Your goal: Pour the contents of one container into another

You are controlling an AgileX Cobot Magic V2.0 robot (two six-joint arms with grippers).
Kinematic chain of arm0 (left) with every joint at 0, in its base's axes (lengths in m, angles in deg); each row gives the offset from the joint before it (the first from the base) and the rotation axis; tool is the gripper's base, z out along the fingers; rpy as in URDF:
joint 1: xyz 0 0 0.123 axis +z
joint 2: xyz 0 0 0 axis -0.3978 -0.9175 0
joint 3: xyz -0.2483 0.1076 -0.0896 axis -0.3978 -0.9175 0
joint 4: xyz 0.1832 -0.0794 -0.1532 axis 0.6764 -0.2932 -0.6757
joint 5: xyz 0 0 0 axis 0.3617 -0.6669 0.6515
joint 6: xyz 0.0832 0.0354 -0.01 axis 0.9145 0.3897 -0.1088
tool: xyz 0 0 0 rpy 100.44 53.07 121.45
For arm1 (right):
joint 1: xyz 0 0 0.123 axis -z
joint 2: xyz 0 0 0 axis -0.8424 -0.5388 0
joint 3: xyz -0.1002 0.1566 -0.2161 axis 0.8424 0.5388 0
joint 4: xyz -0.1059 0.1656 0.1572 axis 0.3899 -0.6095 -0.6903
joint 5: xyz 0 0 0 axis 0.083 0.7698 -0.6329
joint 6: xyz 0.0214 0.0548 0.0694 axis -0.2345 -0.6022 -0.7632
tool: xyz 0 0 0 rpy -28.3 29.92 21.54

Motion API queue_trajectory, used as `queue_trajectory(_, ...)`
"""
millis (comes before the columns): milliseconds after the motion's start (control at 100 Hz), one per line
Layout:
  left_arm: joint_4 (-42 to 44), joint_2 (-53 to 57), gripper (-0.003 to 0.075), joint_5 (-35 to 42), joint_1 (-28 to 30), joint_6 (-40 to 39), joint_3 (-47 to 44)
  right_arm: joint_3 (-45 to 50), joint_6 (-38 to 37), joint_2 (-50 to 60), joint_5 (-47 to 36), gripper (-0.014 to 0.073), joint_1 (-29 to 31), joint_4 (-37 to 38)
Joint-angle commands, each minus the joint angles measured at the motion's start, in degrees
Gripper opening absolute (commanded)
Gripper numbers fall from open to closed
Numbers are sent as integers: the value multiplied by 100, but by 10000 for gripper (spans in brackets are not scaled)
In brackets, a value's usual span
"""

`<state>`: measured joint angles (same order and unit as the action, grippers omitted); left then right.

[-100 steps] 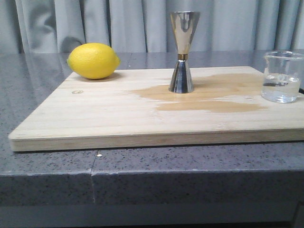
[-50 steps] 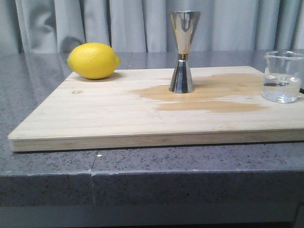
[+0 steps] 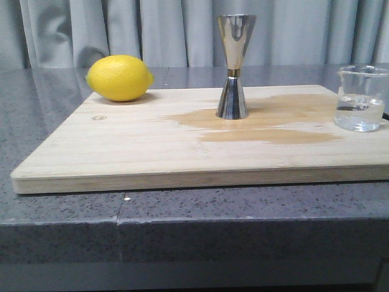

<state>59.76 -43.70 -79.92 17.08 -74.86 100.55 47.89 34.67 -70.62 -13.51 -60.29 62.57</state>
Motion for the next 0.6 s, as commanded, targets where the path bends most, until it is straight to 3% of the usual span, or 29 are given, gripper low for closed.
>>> queue_trajectory(0, -5, -336, -19, 396, 10, 21, 254, -342, 3, -347, -336, -75, 22, 102)
queue_trajectory(590, -5, -562, -19, 472, 10, 21, 254, -342, 3, -467, -530, -75, 22, 102)
